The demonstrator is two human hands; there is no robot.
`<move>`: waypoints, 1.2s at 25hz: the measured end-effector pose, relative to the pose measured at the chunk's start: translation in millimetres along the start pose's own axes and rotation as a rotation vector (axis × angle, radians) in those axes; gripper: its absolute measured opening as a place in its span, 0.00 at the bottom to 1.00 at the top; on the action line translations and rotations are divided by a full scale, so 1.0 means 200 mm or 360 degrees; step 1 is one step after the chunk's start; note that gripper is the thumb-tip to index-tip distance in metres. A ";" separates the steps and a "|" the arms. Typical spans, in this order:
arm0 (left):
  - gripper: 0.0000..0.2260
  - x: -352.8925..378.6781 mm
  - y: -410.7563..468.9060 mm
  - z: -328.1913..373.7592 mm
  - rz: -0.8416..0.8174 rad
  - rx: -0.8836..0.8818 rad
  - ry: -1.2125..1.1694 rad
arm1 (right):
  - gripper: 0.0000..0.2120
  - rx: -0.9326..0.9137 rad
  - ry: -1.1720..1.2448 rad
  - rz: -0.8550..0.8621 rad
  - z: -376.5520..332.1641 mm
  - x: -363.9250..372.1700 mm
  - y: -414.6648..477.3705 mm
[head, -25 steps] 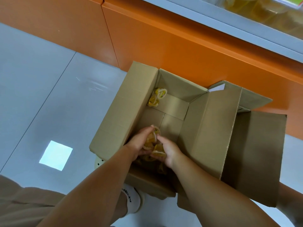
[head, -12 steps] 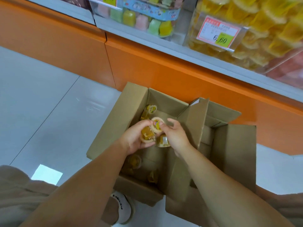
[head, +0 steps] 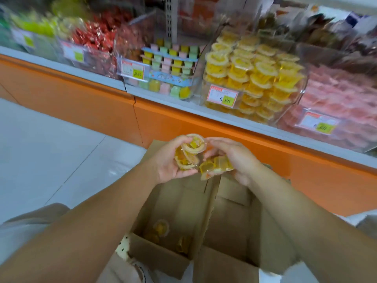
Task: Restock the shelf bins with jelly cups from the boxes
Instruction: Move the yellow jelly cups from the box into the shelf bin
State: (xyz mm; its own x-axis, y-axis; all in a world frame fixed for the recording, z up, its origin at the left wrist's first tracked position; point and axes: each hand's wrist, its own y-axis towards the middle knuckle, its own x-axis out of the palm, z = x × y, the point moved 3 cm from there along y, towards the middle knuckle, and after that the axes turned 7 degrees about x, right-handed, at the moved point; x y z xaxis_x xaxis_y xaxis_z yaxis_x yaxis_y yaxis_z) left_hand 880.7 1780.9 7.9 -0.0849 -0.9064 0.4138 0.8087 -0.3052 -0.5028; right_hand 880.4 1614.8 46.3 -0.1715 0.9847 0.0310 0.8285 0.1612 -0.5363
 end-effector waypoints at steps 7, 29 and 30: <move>0.26 0.31 -0.09 0.17 -0.0306 -0.0007 -0.0128 | 0.07 0.0201 0.0650 0.0021 -0.24 -0.23 -0.14; 0.27 0.47 0.09 0.46 -0.0550 0.0187 -0.0780 | 0.07 -0.0323 -0.0193 0.0391 -0.56 -0.32 -0.04; 0.27 0.48 0.09 0.48 -0.0535 0.0197 -0.0822 | 0.06 -0.0361 -0.0179 0.0418 -0.58 -0.33 -0.04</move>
State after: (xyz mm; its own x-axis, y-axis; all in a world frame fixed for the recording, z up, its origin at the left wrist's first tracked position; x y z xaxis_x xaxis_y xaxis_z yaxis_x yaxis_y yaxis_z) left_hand 942.9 1716.6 110.5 -0.0793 -0.4995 0.8627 0.8508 -0.4849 -0.2026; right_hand 946.7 1557.2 146.5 0.0156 0.9831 -0.1824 0.9472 -0.0730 -0.3123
